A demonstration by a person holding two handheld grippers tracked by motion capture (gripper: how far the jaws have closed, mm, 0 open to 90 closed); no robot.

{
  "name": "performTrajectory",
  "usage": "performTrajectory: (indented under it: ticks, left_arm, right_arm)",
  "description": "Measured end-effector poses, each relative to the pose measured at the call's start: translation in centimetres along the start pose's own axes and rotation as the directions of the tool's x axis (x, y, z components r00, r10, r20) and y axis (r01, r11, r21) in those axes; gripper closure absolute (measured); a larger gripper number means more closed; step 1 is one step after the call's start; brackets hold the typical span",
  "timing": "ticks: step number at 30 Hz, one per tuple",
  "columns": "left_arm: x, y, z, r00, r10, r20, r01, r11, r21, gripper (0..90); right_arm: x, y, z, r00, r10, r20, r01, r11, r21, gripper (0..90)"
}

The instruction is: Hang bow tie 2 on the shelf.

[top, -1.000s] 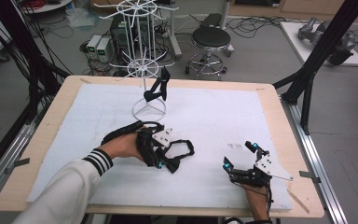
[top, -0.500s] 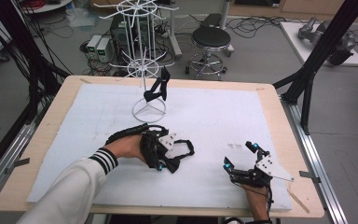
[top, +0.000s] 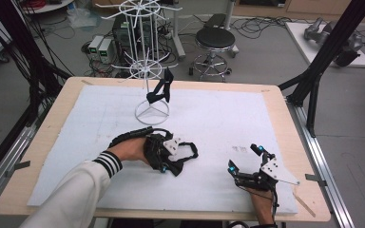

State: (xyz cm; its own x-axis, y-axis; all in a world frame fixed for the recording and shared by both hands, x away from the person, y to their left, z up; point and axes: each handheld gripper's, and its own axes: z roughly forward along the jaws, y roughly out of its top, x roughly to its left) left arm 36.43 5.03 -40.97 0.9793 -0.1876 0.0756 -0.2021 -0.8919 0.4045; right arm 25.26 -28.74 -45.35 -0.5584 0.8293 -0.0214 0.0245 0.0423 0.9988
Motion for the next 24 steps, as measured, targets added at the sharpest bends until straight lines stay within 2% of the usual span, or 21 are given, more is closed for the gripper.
performTrajectory:
  ticks: [3,5,11,13,20,24]
  left_arm:
    - [0.11,0.01,0.10,1.0000,-0.009,0.000,0.009,0.9999,0.010,49.3]
    - [0.11,0.08,0.18,1.0000,0.002,-0.002,-0.001,0.9997,0.024,53.7]
    - [-0.09,0.32,0.14,1.0000,0.006,0.008,-0.006,0.9990,0.045,74.1]
    - [-0.07,0.34,0.14,1.0000,-0.006,0.005,0.006,0.9989,0.046,75.5]
    - [-0.05,0.35,0.09,1.0000,-0.010,0.002,0.009,0.9989,0.047,76.0]
    - [-0.08,0.38,-0.24,0.9999,-0.012,-0.011,0.012,0.9998,0.018,76.0]
  right_arm:
    - [-0.01,0.00,0.01,1.0000,0.003,0.002,-0.003,1.000,-0.003,0.8]
    - [0.01,0.01,0.00,1.0000,0.007,0.000,-0.007,1.000,-0.003,0.8]
    - [-0.01,0.00,0.00,1.0000,0.004,0.001,-0.004,1.000,-0.003,0.8]
    - [-0.02,0.00,0.00,1.0000,0.000,0.000,0.000,1.000,-0.002,0.8]
    - [0.00,-0.01,0.00,1.0000,0.000,0.001,0.000,1.000,0.000,0.8]
    - [0.05,0.00,-0.02,1.0000,0.003,0.000,-0.003,1.000,0.003,0.8]
